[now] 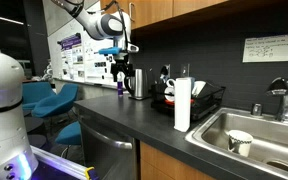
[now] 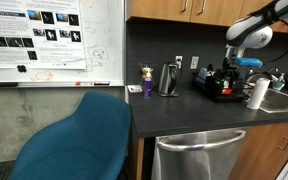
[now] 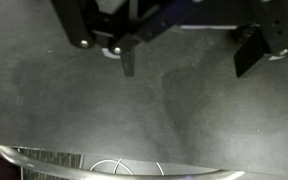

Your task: Shift the paper towel roll to the left

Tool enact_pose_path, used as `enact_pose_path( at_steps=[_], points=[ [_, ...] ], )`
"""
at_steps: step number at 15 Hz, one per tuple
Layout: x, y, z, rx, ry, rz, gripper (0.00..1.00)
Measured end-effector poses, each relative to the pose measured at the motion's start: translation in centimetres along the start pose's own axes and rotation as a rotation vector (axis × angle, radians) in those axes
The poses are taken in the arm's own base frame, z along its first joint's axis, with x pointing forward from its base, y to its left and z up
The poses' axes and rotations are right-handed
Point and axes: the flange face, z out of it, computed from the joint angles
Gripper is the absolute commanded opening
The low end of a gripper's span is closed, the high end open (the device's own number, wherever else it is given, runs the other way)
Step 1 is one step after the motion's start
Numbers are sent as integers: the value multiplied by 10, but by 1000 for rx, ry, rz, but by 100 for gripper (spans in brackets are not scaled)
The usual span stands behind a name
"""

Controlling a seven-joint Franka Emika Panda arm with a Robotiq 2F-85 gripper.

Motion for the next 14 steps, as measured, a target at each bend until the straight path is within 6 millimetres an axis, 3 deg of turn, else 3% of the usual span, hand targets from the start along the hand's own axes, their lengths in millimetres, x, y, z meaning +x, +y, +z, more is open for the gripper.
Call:
enact_pose_path(
  at_steps=[14],
  points=[
    [4, 2, -3, -17, 38, 18, 100]
  ],
)
